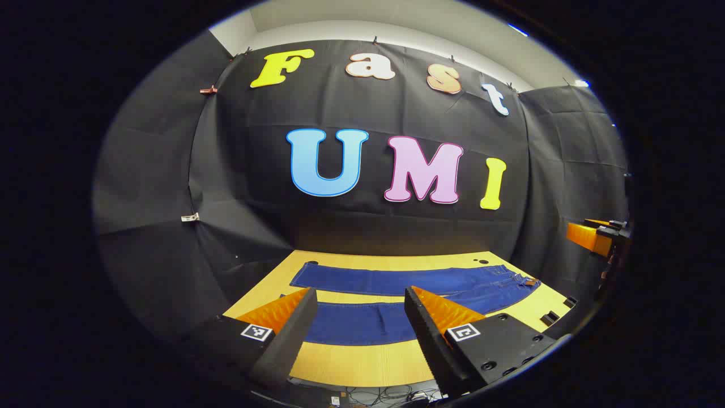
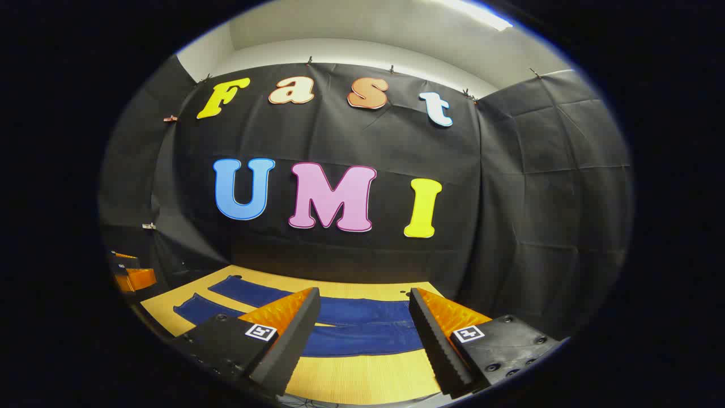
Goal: Grasp the waist and the cuffs of the jeans and fold them to make the two legs overlap; first hold the waist and fold one-third of the jeans toward the cuffs, then hold the cuffs and fold the remaining one-third in the same direction to finish folding.
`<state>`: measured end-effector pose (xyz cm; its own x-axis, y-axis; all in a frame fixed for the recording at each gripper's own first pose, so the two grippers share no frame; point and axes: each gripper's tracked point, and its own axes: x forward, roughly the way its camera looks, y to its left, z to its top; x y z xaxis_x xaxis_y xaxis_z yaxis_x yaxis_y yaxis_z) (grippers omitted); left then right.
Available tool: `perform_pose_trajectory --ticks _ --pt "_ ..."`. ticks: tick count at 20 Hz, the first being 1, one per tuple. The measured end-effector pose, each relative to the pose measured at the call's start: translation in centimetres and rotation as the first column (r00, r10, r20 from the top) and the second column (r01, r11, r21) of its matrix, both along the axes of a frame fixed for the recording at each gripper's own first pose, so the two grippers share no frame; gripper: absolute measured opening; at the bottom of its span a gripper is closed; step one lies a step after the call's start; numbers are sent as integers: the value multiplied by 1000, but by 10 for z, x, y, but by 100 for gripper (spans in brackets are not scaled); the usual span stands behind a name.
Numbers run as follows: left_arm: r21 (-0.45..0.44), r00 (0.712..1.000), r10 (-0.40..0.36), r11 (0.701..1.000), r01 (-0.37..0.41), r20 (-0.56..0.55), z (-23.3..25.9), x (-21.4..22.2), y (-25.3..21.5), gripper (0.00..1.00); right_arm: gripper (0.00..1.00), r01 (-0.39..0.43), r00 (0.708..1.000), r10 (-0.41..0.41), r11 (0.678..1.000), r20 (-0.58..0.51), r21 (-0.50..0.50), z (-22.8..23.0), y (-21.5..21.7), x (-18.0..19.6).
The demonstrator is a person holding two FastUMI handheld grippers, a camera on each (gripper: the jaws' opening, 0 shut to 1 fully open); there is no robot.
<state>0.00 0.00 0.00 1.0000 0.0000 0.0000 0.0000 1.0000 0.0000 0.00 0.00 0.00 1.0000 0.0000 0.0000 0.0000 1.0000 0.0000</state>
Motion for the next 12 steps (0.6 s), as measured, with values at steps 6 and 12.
perform_pose_trajectory --ticks 6,12 --pt "29 1000 16 999 -16 16 20 34 3 96 96 2 1000 -2 1000 -30 7 -4 -9 35" --pt "44 999 37 998 -37 9 27 69 8 96 96 4 1000 -3 1000 -24 21 -6 -10 74"
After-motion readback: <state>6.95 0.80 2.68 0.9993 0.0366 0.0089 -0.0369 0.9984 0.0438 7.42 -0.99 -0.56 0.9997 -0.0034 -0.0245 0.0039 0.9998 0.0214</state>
